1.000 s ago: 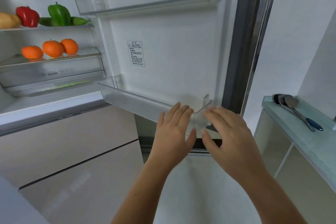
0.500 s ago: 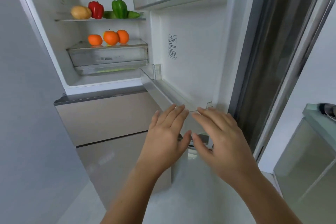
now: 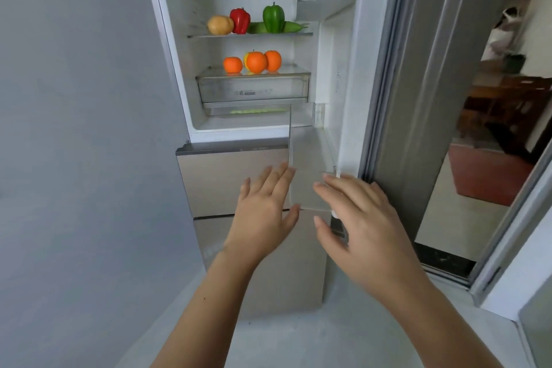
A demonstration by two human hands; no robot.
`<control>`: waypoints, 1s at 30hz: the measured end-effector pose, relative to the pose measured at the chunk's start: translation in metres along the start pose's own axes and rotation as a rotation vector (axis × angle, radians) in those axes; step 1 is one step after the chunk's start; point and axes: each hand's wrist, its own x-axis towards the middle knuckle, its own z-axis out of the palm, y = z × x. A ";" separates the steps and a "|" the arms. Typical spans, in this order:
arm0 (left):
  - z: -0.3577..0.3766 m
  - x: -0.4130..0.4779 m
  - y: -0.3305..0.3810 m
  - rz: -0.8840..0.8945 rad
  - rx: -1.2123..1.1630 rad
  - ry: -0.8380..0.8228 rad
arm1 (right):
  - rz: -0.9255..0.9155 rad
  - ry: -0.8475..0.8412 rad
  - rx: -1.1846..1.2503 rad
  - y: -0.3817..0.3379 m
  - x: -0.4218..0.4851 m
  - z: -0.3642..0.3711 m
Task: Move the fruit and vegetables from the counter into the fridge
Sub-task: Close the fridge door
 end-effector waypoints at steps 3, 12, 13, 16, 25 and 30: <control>-0.012 -0.011 -0.010 -0.048 0.032 0.044 | -0.014 0.002 0.006 -0.014 0.006 0.003; -0.039 -0.059 -0.033 -0.135 0.034 0.262 | -0.104 0.051 0.033 -0.040 0.021 0.015; -0.040 -0.064 -0.037 -0.146 0.035 0.271 | -0.110 0.039 0.014 -0.042 0.025 0.020; -0.044 -0.075 -0.051 -0.167 0.051 0.293 | -0.155 -0.010 -0.081 -0.046 0.038 0.038; -0.047 -0.077 -0.106 -0.264 0.160 0.302 | -0.435 -0.045 -0.065 -0.056 0.086 0.113; -0.043 -0.056 -0.147 -0.272 0.266 0.316 | -0.611 0.089 0.048 -0.056 0.125 0.159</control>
